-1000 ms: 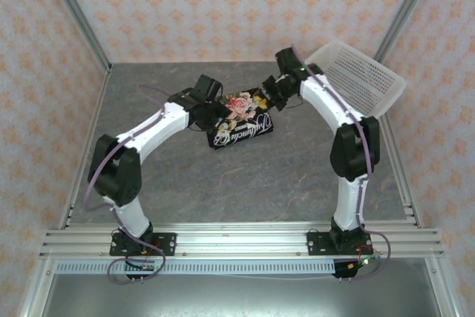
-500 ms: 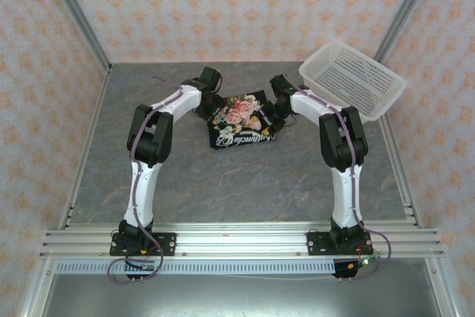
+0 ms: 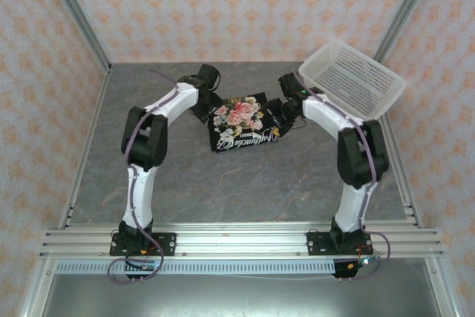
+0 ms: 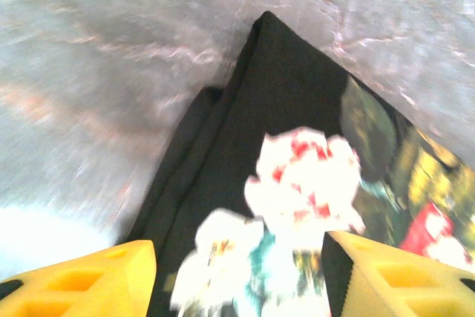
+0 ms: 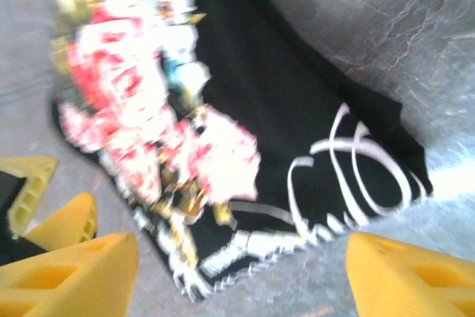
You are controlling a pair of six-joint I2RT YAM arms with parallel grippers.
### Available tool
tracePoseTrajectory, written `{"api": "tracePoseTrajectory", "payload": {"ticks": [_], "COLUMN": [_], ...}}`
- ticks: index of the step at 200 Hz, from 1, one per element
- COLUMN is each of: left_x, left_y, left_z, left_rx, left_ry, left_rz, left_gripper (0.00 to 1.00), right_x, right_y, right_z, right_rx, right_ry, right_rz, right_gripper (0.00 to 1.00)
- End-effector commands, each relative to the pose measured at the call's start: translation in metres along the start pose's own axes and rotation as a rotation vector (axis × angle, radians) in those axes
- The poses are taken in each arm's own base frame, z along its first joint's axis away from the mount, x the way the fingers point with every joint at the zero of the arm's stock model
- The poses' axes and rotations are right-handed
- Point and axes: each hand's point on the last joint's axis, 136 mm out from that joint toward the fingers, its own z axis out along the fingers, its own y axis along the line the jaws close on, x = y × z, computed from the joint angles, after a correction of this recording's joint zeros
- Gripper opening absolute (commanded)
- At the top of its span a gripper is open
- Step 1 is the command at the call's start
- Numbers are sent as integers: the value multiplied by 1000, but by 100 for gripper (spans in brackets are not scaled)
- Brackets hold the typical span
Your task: Fold and stack the t-shirts
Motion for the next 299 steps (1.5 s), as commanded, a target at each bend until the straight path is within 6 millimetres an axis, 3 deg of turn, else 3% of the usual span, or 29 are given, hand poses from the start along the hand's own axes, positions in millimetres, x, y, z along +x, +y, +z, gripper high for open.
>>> {"api": "tracePoseTrajectory", "payload": {"ticks": [1,25,45,68,99,139,167,171,210,241,273,299], "left_x": [31,96,130,153,170,187,177,177,167,157,132,94], "left_y": [-19,-22,-33,-38,-30,-35,-33,-28,-26,-24,-15,3], "left_z": [-84,-96,-93,-72,-37,-4,-2,9,31,47,49,44], "left_rx": [149,264,352,372,400,357,370,348,348,327,318,316], "left_ry": [-69,-14,-3,19,31,75,24,7,-24,-35,-78,-130], "left_rz": [-61,-199,-287,-379,-584,-634,-683,-681,-688,-686,-707,-703], "left_gripper": [63,63,64,62,60,61,62,61,47,44,12,5], "right_x": [-1,12,21,35,51,65,69,69,69,70,69,67], "right_y": [-2,-6,-5,-9,-22,-34,-37,-38,-41,-46,-49,-50], "right_z": [-35,-53,-82,-101,-103,-112,-113,-113,-111,-106,-103,-103], "right_rx": [-97,-291,-442,-466,-444,-433,-431,-432,-425,-420,-408,-402], "right_ry": [-118,-157,-227,-207,-123,-92,-76,-76,-74,-67,-71,-81], "right_rz": [-49,-46,-84,-125,-125,-138,-135,-134,-124,-103,-90,-86], "right_gripper": [75,76,77,79,79,79,79,79,79,79,78,78]}}
